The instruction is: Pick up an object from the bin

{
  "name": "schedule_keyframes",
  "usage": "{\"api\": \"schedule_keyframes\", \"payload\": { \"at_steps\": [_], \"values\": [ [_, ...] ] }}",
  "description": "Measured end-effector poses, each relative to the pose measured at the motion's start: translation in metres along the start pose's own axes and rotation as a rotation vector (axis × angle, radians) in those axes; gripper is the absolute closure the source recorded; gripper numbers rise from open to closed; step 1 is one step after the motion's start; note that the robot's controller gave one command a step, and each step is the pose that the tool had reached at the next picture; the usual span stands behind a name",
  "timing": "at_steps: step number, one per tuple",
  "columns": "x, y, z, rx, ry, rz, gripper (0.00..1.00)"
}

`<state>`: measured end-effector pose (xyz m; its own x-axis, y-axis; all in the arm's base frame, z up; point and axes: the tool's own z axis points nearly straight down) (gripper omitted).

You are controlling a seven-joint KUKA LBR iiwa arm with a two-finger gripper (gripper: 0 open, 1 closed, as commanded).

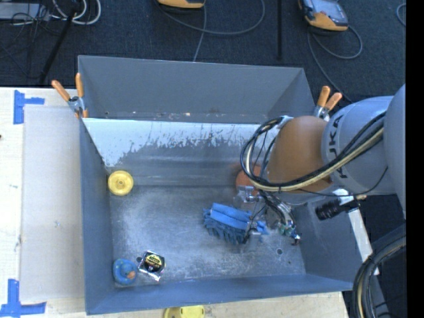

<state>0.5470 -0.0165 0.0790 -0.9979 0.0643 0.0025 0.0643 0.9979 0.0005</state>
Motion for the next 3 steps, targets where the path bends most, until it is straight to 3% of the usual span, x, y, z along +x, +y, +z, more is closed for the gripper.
{"api": "schedule_keyframes", "payload": {
  "at_steps": [1,2,3],
  "values": [
    [0.000,0.003,-0.025,0.000,-0.005,0.012,0.00],
    [0.000,0.001,0.001,0.000,0.001,0.001,0.00],
    [0.005,0.006,0.009,0.001,-0.001,0.196,1.00]
  ]
}}
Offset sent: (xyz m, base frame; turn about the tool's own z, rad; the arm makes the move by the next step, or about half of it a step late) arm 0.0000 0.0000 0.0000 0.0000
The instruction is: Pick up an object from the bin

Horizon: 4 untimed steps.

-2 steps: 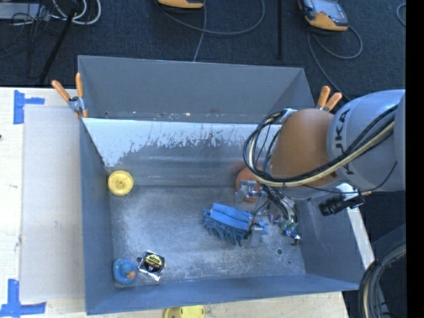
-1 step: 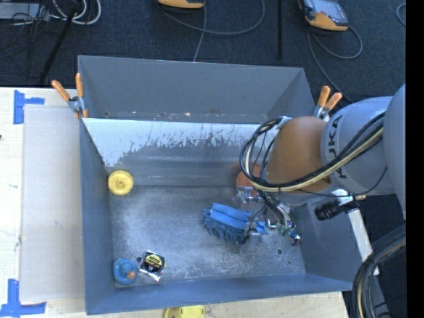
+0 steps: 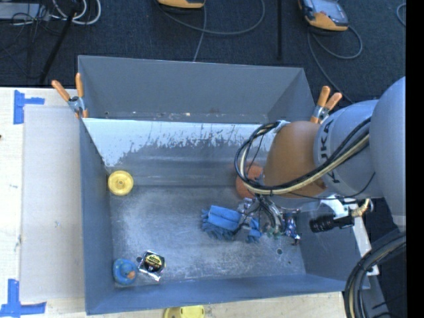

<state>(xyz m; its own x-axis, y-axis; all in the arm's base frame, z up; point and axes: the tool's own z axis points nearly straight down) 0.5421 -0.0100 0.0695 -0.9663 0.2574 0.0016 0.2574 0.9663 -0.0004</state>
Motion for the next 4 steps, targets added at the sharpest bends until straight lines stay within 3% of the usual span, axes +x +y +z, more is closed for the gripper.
{"api": "schedule_keyframes", "payload": {
  "at_steps": [2,3,4],
  "values": [
    [0.002,0.000,-0.005,0.001,0.004,-0.001,1.00],
    [0.003,-0.001,-0.026,0.001,0.008,-0.001,1.00],
    [0.000,0.000,-0.040,-0.001,-0.003,-0.001,1.00]
  ]
}}
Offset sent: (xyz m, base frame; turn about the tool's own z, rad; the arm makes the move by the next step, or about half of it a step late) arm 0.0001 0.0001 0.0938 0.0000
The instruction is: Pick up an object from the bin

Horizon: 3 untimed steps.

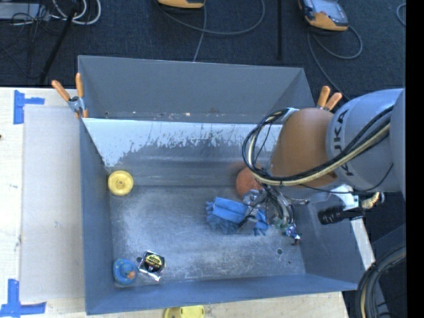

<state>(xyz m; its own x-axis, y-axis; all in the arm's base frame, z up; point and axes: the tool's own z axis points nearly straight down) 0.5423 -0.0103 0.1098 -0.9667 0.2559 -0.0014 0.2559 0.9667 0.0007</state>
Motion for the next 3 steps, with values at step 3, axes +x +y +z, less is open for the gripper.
{"api": "schedule_keyframes", "payload": {
  "at_steps": [3],
  "values": [
    [0.002,-0.001,-0.039,0.003,0.011,-0.001,1.00]
  ]
}}
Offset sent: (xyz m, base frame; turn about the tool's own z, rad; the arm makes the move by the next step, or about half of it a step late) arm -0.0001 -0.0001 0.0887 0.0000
